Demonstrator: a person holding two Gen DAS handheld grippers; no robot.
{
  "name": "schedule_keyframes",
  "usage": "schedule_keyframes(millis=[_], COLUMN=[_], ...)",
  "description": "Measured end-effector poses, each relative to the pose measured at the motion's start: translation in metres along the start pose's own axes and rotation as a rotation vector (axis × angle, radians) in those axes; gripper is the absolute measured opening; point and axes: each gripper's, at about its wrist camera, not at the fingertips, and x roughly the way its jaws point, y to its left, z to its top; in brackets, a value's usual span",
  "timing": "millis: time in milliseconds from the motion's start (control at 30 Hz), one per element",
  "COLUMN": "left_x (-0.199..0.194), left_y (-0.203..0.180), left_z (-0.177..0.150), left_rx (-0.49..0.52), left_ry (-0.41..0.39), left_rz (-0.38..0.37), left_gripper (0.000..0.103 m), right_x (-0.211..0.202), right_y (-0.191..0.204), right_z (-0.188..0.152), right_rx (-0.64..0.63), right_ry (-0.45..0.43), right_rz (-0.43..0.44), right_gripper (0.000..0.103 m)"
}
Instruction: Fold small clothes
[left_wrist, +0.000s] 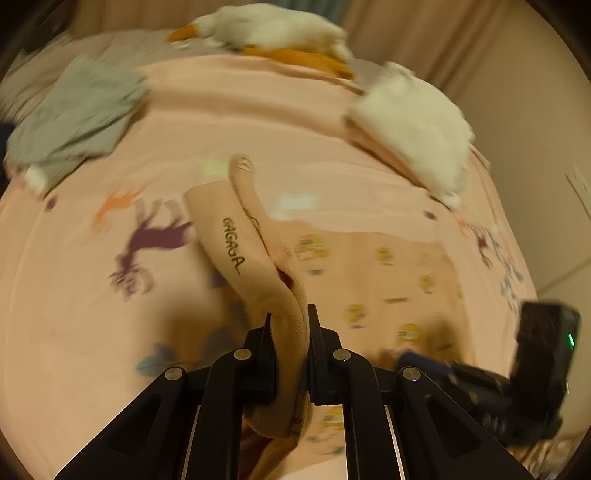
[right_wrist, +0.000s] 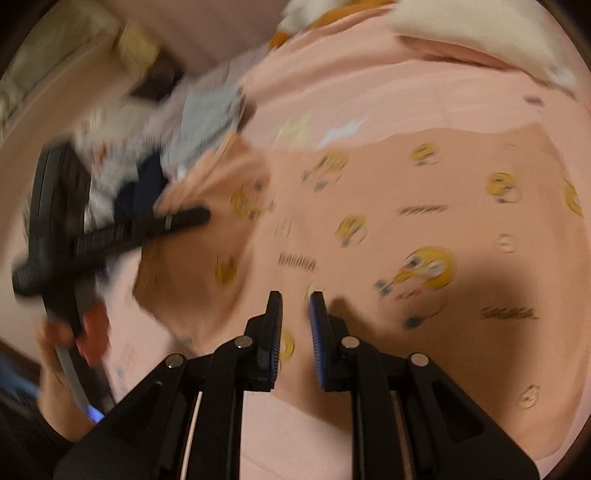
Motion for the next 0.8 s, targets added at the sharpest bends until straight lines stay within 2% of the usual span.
schedule_keyframes(millis=[100, 200, 267, 333, 433, 600, 800], left_x=[0.011, 0.031, 0.051, 0.067, 0.068, 0.038, 0.017], left_y=[-0.035, -0.061, -0.070, -0.074, -0.074, -0.056, -0.007], left_z=[0.003, 0.000, -0.004, -0.008, -0.014, -0.023, -0.039], left_rx=[0.080, 0.129, 0.114, 0.078, 0.069, 0.085, 0.021], left_ry=[0.009, 0.039, 0.099, 0.169, 0.205, 0.144, 0.131], left_rz=[0.023, 0.033, 0.006, -0.060, -0.132, -0.111, -0.045], left_gripper=[0.009, 0.009, 0.016, 0.021, 0.022, 0.022, 0.022], right_x=[-0.010, -0.016, -0.018, -0.022, -0.023, -0.024, 0.010], right_y=[-0.027, -0.053, -0.072, -0.085, -0.095, -0.081, -0.055], right_z=[0.009, 0.011, 0.011, 0.004, -0.004, 0.002, 0.034], right_rx=[0.125, 0.257, 0.361, 0.437, 0.506, 0.439, 0.271], right_ry=[-0.054, -0.095, -0.128, -0.138, -0.131, -0.093, -0.020], right_rz=[0.063, 0.150, 0.204, 0.246, 0.293, 0.259, 0.080], right_gripper=[0.020, 0.040, 0.054, 0.058, 0.059, 0.066, 0.066])
